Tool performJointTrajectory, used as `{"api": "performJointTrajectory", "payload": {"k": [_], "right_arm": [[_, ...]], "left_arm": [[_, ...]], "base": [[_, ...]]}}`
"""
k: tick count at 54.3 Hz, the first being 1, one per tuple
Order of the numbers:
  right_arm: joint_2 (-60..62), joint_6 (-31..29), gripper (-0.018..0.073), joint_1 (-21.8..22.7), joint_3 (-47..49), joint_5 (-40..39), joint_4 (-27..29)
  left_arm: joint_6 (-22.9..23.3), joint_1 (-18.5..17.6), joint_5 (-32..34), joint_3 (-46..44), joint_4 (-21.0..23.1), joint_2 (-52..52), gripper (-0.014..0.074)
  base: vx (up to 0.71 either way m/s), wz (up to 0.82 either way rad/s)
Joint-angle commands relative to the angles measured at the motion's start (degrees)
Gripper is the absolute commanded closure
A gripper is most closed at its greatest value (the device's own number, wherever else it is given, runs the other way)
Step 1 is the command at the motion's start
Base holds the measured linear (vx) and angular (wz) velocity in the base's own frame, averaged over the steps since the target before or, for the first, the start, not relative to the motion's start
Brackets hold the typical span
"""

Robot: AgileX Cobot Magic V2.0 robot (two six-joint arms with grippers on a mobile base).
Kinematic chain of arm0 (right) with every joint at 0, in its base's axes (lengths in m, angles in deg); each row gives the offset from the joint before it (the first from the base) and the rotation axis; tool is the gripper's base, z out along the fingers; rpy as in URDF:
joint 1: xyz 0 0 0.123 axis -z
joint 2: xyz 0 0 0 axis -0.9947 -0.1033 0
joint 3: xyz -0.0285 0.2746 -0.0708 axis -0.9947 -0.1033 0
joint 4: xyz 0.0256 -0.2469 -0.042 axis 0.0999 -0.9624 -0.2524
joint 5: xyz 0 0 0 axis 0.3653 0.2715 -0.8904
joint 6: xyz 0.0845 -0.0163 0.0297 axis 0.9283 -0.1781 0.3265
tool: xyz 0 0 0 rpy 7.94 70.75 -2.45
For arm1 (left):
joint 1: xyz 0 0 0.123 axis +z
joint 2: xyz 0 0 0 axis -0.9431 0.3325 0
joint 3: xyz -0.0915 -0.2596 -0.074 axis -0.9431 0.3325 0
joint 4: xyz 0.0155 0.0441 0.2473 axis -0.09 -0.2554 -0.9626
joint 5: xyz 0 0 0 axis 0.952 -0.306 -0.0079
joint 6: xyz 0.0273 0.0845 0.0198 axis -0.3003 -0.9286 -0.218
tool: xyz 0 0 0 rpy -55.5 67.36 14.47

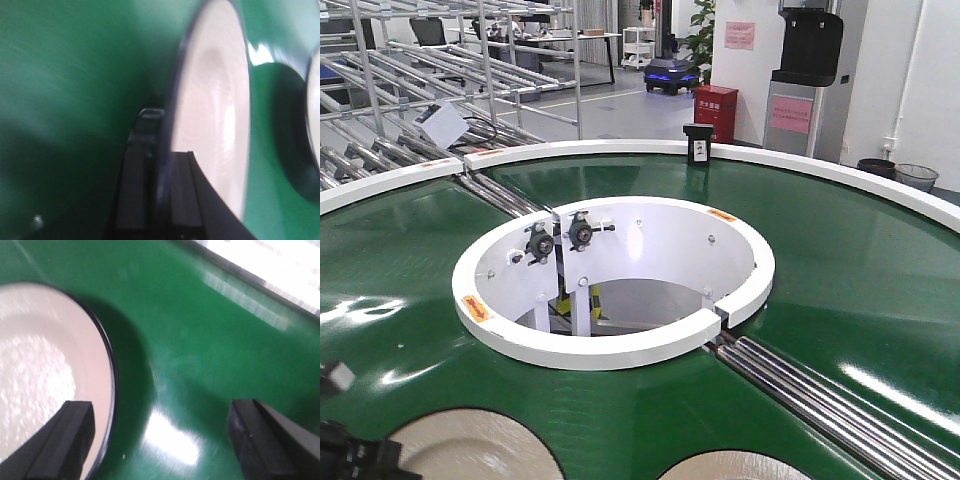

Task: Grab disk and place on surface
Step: 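Close both grippers on opposite rims of the cream plate, then lift the plate upright with both grippers off the conveyor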

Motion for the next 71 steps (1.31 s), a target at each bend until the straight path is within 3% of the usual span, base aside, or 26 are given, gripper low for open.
{"api": "performJointTrajectory", "payload": {"k": [1, 7, 16, 21, 24, 33, 39, 55, 62, 71], "right_arm": [[-5.18, -8.36, -0.0025, 3.07, 1.76, -0.12, 9.49], [-12.19, -22.23, -0.0025, 6.77, 1.76, 0.45, 23.92], [-20.03, -43.83, -0.0025, 7.44, 1.76, 4.54, 45.43], [-24.81, -52.18, -0.0025, 6.47, 1.76, 8.04, 53.96], [-27.38, -54.02, -0.0025, 5.08, 1.76, 7.76, 56.91], [-31.77, -55.31, 0.0001, -0.17, 1.76, 7.12, 58.75], [-31.99, -54.31, 0.0073, -3.05, 1.76, 4.62, 58.35], [-31.99, -52.72, 0.0562, -3.23, 2.21, 9.28, 58.64], [-31.28, -52.17, 0.0573, -3.23, 4.14, 14.23, 58.64], [-26.46, -45.69, 0.0568, -3.23, 9.02, 17.37, 57.36]], "left_arm": [[3.11, 1.45, -1.35, -1.37, 4.09, -5.61, 0.0603], [4.21, 2.05, -1.47, -1.37, 4.01, -8.79, 0.0603], [4.15, 2.05, -5.40, -1.37, 6.84, -10.21, 0.0603], [4.15, 2.05, -6.65, -1.37, 8.41, -10.15, 0.0603], [4.08, 2.05, -7.07, -1.37, 8.86, -10.15, 0.0603], [4.03, 2.05, -7.62, -1.37, 8.81, -10.15, 0.0603], [4.03, 2.05, -7.32, -1.37, 8.81, -10.15, 0.0603], [4.03, 2.05, -5.62, -1.37, 8.81, -10.15, 0.0603], [4.03, 2.05, -4.75, -1.37, 8.65, -10.15, 0.0603], [4.22, 2.05, -1.94, -1.37, 8.35, -10.15, 0.0603]], "base": [[0.00, 0.00], [0.00, 0.00], [0.00, 0.00], [0.00, 0.00], [0.00, 0.00], [0.00, 0.00], [0.00, -0.01], [0.00, 0.00], [0.00, 0.00], [0.00, 0.00]]}}
